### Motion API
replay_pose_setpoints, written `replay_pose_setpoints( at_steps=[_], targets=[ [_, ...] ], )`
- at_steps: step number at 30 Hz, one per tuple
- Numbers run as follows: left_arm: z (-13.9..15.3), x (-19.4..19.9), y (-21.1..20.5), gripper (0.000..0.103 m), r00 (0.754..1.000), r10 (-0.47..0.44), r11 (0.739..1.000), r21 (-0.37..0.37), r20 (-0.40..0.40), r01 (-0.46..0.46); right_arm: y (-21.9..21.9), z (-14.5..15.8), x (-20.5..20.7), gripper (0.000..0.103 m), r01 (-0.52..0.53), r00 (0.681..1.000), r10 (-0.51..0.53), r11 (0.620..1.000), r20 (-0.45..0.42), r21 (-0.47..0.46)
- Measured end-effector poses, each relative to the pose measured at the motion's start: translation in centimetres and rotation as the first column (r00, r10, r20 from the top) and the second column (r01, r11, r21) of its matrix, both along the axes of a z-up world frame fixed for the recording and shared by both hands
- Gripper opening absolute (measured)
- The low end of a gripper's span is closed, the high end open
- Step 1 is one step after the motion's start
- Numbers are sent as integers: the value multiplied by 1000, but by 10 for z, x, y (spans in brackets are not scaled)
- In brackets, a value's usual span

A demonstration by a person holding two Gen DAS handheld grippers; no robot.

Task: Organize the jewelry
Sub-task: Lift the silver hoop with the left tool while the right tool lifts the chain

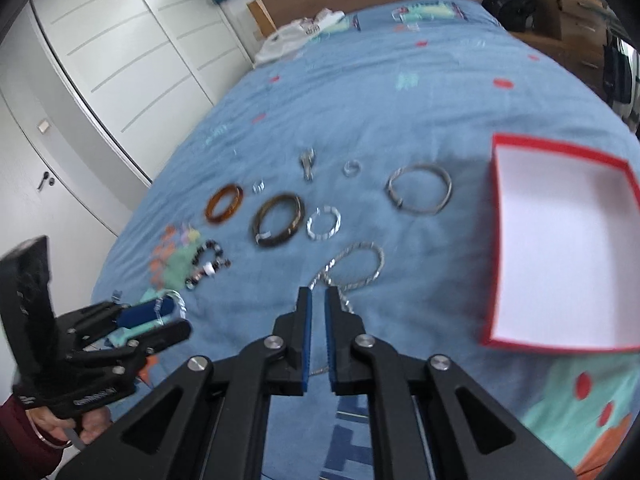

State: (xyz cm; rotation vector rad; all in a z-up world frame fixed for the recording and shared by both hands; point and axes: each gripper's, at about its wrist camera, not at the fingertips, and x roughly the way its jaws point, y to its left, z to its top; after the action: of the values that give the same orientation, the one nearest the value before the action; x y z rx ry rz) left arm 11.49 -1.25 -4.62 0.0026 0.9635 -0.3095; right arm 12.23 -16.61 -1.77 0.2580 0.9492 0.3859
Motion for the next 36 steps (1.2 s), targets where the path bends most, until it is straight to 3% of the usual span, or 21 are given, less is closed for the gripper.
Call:
replay_pose_setpoints(
  at_steps=[5,7,9,15,23,28,30,31,32,36],
  targets=[
    [-8,0,13,40,1000,17,1000,-7,-13,-17,10,-23,9,12,24,999,-23,999,-48,22],
    [-12,2,17,40,1000,22,1000,-18,-20,-23,13,-30,13,28,35,997,-35,999,-62,6],
    [-13,2,21,40,999,28,999,-22,-22,-28,16,-36,17,57,50,996,-49,999,-76,2],
    [-19,4,30,40,999,41,999,-33,-32,-42,20,-54,29,60,94,987,-92,996,-134,6],
    [-21,3,39,40,998,60,998,-35,-36,-61,48,-72,44,65,77,982,-90,993,-167,-85],
    [-20,2,41,40,997,69,997,-36,-31,-70,60,-76,46,61,18,985,-50,981,-163,-194],
    [-19,2,40,40,997,68,997,-39,-29,-70,61,-76,45,38,-13,987,-27,970,-160,-244],
    [-19,1,39,40,997,68,997,-39,-28,-69,59,-76,44,32,-15,987,-28,965,-160,-262],
    [-18,1,38,40,997,66,997,-38,-26,-67,53,-77,44,16,-11,986,-34,965,-164,-261],
    [-14,-1,34,40,998,60,997,-36,-19,-61,32,-72,43,12,-7,985,-34,973,-172,-231]
  ],
)
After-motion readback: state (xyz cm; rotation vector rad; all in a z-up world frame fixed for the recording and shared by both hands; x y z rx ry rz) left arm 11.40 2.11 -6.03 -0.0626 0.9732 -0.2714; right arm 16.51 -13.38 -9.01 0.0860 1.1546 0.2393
